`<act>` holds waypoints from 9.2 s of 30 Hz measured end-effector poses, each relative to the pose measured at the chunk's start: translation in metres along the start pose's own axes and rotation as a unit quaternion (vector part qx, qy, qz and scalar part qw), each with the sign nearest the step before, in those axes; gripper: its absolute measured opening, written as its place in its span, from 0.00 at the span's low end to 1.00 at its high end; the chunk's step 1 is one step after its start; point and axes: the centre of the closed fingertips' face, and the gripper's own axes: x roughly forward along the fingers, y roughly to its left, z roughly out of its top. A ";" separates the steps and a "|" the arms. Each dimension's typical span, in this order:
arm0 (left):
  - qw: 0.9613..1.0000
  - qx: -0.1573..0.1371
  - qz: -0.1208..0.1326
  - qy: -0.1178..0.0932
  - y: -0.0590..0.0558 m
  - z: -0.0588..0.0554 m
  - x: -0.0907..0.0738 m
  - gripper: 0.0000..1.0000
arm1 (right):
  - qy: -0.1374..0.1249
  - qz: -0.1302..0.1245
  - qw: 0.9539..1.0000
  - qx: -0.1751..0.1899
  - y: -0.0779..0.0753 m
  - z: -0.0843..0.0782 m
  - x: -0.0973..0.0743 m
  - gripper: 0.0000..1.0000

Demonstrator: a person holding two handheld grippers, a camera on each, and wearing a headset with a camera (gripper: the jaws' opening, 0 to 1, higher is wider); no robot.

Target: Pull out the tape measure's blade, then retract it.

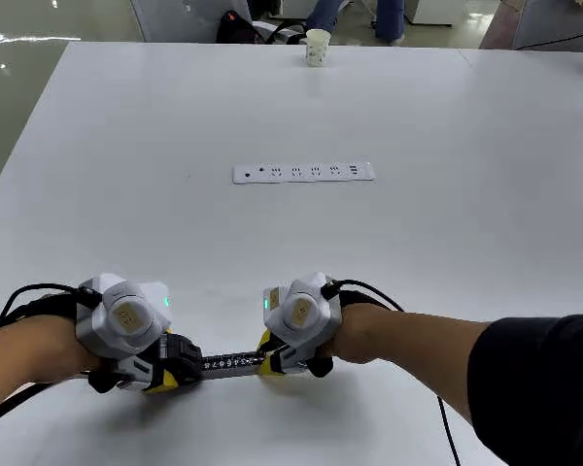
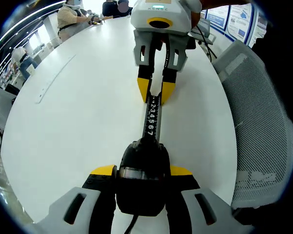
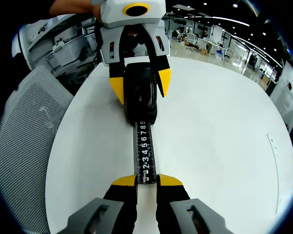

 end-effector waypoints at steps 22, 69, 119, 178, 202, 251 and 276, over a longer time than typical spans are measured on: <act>1.000 0.000 0.000 0.002 0.001 -0.001 0.000 0.34 | 0.000 -0.001 1.000 0.001 0.002 -0.016 -0.013 0.10; 1.000 -0.003 0.003 0.003 0.001 -0.001 -0.001 0.34 | 0.013 -0.003 1.000 0.017 -0.001 -0.060 -0.042 0.10; 1.000 -0.005 0.006 0.002 0.003 0.000 0.001 0.34 | 0.017 -0.013 0.999 0.037 -0.003 -0.101 -0.070 0.10; 1.000 -0.006 0.006 0.002 0.003 0.001 0.002 0.34 | 0.030 -0.015 0.998 0.050 -0.003 -0.126 -0.086 0.10; 1.000 0.002 0.003 0.007 0.002 0.002 0.002 0.35 | 0.054 -0.005 0.998 0.032 -0.003 -0.124 -0.084 0.12; 0.999 -0.028 -0.041 0.022 -0.019 -0.005 -0.015 0.78 | 0.111 -0.005 0.994 -0.011 -0.002 -0.131 -0.098 0.36; 0.980 -0.176 0.029 -0.085 -0.004 0.007 -0.032 0.99 | 0.045 -0.077 0.988 0.126 -0.006 -0.129 -0.110 0.99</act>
